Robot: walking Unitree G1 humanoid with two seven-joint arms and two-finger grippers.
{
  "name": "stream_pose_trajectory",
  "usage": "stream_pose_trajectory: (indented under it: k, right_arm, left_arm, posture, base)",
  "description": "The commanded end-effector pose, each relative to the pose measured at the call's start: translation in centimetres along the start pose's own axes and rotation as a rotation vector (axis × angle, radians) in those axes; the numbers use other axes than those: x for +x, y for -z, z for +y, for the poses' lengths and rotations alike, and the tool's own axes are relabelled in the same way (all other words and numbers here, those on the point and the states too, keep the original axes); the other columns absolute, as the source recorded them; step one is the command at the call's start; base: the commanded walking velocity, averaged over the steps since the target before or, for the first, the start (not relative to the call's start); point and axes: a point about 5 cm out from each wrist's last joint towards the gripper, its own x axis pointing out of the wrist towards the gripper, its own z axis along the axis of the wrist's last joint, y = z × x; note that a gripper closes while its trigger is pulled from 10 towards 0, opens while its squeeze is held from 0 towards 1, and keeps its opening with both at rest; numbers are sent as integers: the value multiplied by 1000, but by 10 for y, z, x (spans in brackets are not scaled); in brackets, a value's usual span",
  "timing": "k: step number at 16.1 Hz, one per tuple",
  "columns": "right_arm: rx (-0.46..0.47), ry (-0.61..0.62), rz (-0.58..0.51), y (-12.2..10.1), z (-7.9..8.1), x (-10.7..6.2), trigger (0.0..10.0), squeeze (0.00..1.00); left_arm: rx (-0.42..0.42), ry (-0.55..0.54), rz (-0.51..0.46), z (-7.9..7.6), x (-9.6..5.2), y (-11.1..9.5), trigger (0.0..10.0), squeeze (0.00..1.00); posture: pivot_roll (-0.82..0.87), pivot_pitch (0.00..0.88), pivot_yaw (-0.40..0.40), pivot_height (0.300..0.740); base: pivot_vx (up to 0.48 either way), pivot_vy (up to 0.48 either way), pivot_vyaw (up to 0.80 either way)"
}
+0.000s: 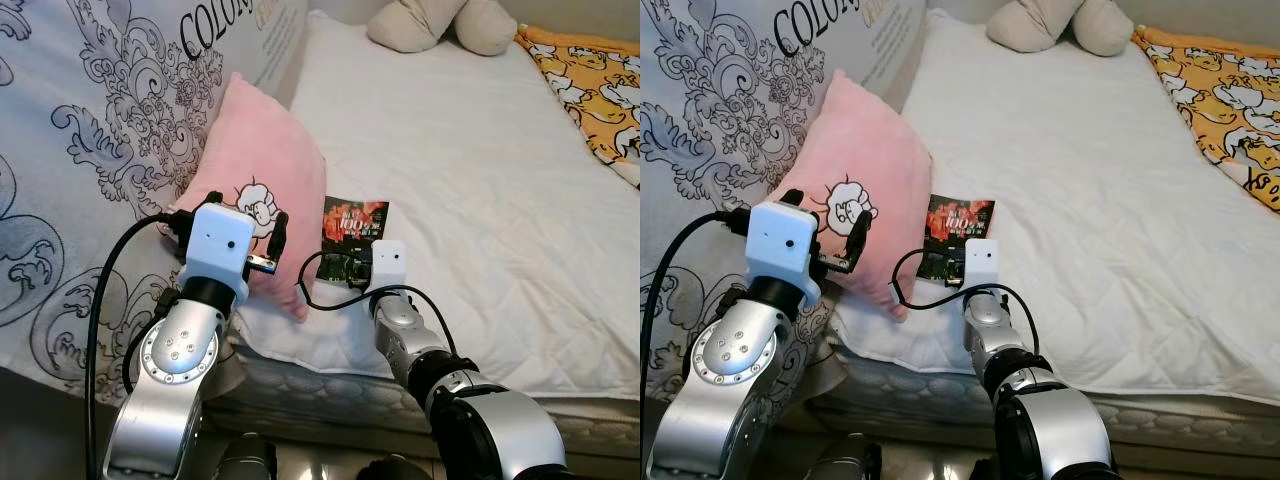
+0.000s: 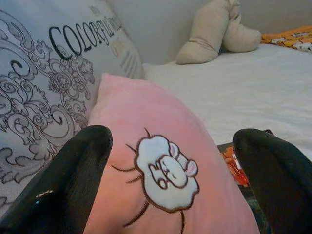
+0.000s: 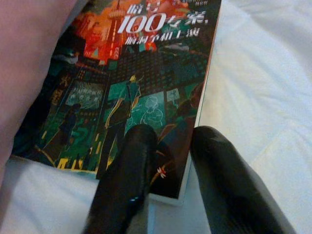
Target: Clean up the room
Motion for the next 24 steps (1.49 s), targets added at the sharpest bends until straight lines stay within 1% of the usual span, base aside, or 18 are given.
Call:
stream_pose_trajectory:
  k: [1, 3, 6, 7, 10, 11, 12, 13, 14, 15, 16, 17, 18, 19, 20, 21, 22, 24]
  right_arm:
    - [-6, 11, -29, -3, 1, 0, 10000, 1000]
    - [-11, 37, -72, -8, -6, 0, 10000, 1000]
    - [-24, 48, -139, -17, -15, 1, 10000, 1000]
    - [-58, 66, -205, -28, -27, 2, 10000, 1000]
    - [-158, 101, -319, -43, -56, -1, 10000, 1000]
    - [-211, 101, -371, -47, -64, -5, 10000, 1000]
    - [-288, 89, -472, -51, -71, -15, 10000, 1000]
    - [-308, 75, -567, -55, -75, -31, 10000, 0]
    - [-325, 61, -675, -56, -83, -60, 10000, 0]
    - [-348, 33, -693, -45, -89, -80, 10000, 0]
    - [-400, -23, -674, -29, -89, -90, 10000, 0]
    - [-395, -48, -614, -12, -93, -93, 10000, 0]
    - [-243, 3, -522, 0, -106, -93, 10000, 0]
    - [-41, 57, -454, 6, -117, -91, 10000, 0]
    - [162, 94, -413, 8, -121, -91, 10000, 0]
    - [192, 101, -407, 7, -122, -93, 10000, 0]
    - [178, 104, -414, 4, -122, -95, 10000, 0]
    - [132, 81, -439, -2, -116, -94, 10000, 0]
  left_arm:
    - [-2, 12, -7, -1, 3, 0, 10000, 0]
    - [-24, 25, -13, -3, 7, 1, 10000, 0]
    - [-108, 19, 25, -6, 9, 9, 10000, 0]
    - [-158, 19, 32, -11, 13, 11, 10000, 0]
    - [-192, 43, 15, -23, 21, 11, 10000, 0]
    - [-194, 50, 12, -25, 24, 11, 10000, 0]
    - [-181, 57, 11, -25, 27, 14, 10000, 0]
    - [-160, 33, 25, -20, 26, 19, 10000, 0]
    - [-153, -25, 62, -9, 21, 30, 10000, 0]
    - [-188, -116, 115, 3, 13, 44, 10000, 0]
    - [-246, -196, 153, 13, 4, 58, 10000, 0]
    - [-259, -250, 212, 20, -9, 78, 10000, 0]
    - [-261, -293, 278, 27, -26, 100, 10000, 0]
    - [-243, -284, 282, 26, -34, 105, 10000, 0]
    - [-199, -223, 205, 20, -31, 91, 10000, 0]
    - [-156, -179, 146, 15, -25, 79, 10000, 0]
    - [-110, -140, 89, 10, -18, 66, 10000, 0]
    - [-136, -144, 53, 9, -10, 59, 10000, 0]
  posture:
    - [261, 45, -38, 711]
    - [239, 18, -34, 711]
    - [209, 0, -32, 711]
    - [176, 0, -40, 711]
    - [143, 0, -58, 711]
    - [135, 0, -72, 711]
    - [125, 0, -82, 711]
    - [117, 0, -92, 711]
    - [101, 0, -99, 711]
    - [89, 0, -98, 711]
    - [84, 0, -98, 711]
    - [70, 0, -86, 711]
    - [59, 0, -79, 711]
    - [61, 0, -77, 711]
    - [63, 0, -69, 711]
    - [67, 0, -65, 711]
    - [66, 0, -60, 711]
    - [65, 0, -56, 711]
  base:
    - [0, 0, 0]
    - [0, 0, 0]
    - [0, 0, 0]
    - [0, 0, 0]
    - [0, 0, 0]
    - [0, 0, 0]
    - [0, 0, 0]
    - [0, 0, 0]
    - [0, 0, 0]
    - [0, 0, 0]
    - [0, 0, 0]
    - [0, 0, 0]
    - [0, 0, 0]
    - [0, 0, 0]
    - [0, 0, 0]
    - [0, 0, 0]
    - [0, 0, 0]
    - [0, 0, 0]
